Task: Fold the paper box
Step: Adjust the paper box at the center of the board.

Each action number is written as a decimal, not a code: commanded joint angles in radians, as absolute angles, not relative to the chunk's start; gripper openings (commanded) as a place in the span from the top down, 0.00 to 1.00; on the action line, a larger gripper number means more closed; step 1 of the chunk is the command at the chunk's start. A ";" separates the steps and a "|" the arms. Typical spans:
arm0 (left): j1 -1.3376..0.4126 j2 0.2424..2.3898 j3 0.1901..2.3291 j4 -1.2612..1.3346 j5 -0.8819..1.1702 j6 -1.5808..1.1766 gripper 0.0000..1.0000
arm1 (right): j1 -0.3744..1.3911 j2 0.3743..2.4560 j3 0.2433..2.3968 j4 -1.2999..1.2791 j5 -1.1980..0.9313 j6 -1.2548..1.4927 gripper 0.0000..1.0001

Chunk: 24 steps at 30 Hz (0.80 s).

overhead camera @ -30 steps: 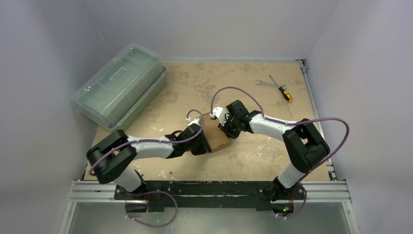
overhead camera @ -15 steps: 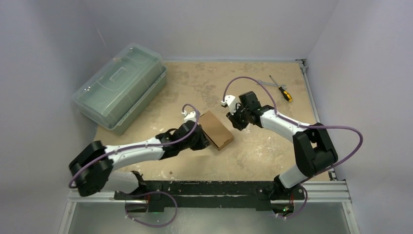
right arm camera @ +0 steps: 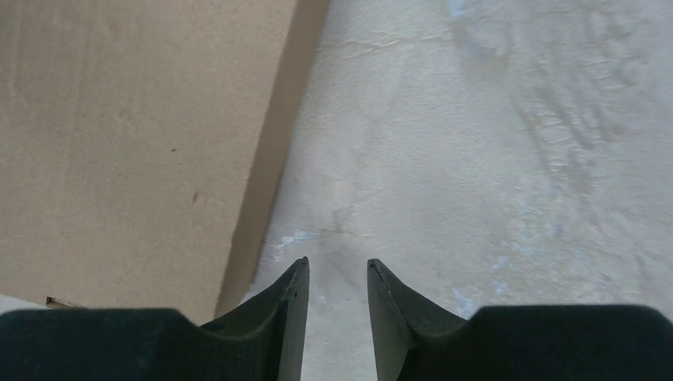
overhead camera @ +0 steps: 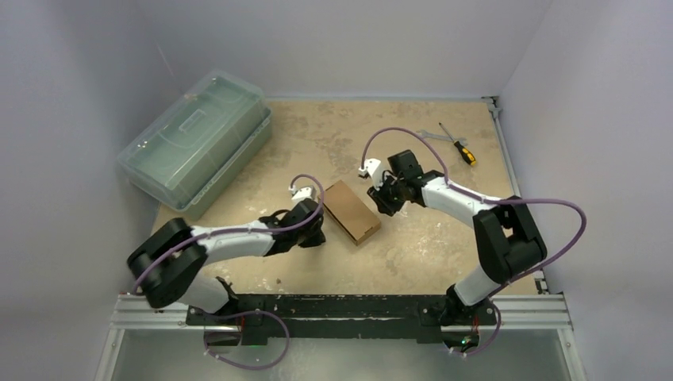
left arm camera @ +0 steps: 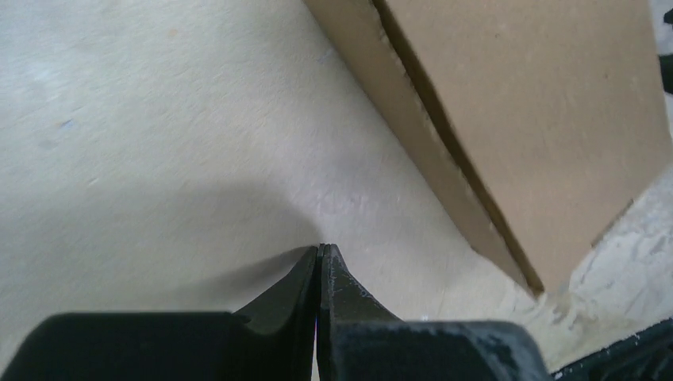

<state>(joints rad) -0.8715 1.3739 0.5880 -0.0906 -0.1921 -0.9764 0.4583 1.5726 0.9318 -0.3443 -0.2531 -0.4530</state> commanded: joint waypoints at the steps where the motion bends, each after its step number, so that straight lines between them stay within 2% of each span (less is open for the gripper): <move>1: -0.868 1.547 0.726 0.060 -0.147 -0.973 1.00 | 0.509 1.615 0.967 -0.334 -0.286 -0.434 0.64; 6: -0.867 1.700 0.847 0.099 -0.124 -0.959 1.00 | 0.530 1.602 0.973 -0.339 -0.360 -0.437 0.63; 8: -0.864 1.690 0.864 0.054 -0.152 -0.943 1.00 | 0.522 1.581 0.971 -0.324 -0.302 -0.427 0.62; 13: -0.864 1.501 0.756 -0.116 -0.247 -0.898 1.00 | 0.402 1.445 0.962 -0.297 -0.177 -0.442 0.54; 14: -0.865 1.436 0.715 -0.134 -0.258 -0.896 0.99 | 0.377 1.400 0.956 -0.291 -0.178 -0.453 0.52; 15: -0.865 1.371 0.676 -0.145 -0.262 -0.891 0.93 | 0.359 1.358 0.947 -0.282 -0.187 -0.458 0.50; 17: -0.865 1.236 0.604 -0.153 -0.260 -0.888 0.81 | 0.319 1.260 0.933 -0.263 -0.260 -0.483 0.41; 18: -0.864 1.169 0.573 -0.151 -0.254 -0.885 0.74 | 0.304 1.217 0.921 -0.257 -0.314 -0.494 0.31; 20: -0.864 1.047 0.505 -0.113 -0.229 -0.888 0.63 | 0.272 1.139 0.887 -0.213 -0.442 -0.454 0.04; 22: -0.862 0.960 0.439 -0.041 -0.207 -0.895 0.61 | 0.257 1.104 0.858 -0.200 -0.600 -0.420 0.01; 24: -0.859 0.925 0.400 -0.016 -0.218 -0.913 0.65 | 0.255 1.118 0.849 -0.218 -0.715 -0.417 0.01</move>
